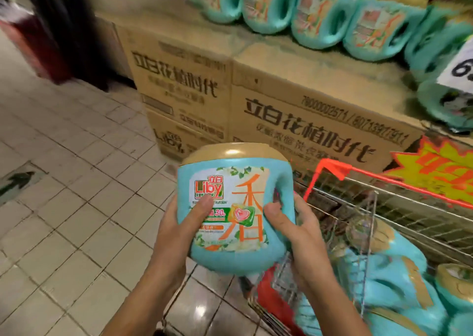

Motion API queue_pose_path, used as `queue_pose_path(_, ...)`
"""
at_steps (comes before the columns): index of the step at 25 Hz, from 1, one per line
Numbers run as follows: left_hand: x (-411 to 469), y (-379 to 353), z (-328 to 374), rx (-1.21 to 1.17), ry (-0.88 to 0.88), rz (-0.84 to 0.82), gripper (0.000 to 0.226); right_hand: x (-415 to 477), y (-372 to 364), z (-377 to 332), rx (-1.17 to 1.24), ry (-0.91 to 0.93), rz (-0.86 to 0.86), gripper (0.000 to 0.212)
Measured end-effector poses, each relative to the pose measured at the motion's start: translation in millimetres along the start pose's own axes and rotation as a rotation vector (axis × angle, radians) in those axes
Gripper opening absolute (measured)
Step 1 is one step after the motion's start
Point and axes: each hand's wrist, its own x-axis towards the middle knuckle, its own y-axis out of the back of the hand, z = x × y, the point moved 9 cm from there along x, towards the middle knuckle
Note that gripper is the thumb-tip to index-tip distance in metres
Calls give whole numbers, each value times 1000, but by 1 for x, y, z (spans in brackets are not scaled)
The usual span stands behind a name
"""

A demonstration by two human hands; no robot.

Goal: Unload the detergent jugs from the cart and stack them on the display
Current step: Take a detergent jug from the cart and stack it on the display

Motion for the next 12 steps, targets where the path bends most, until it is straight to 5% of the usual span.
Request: queue_pose_path(12,101,235,143,47,-113,73,65,100,-286,27,39,-3,-90,72)
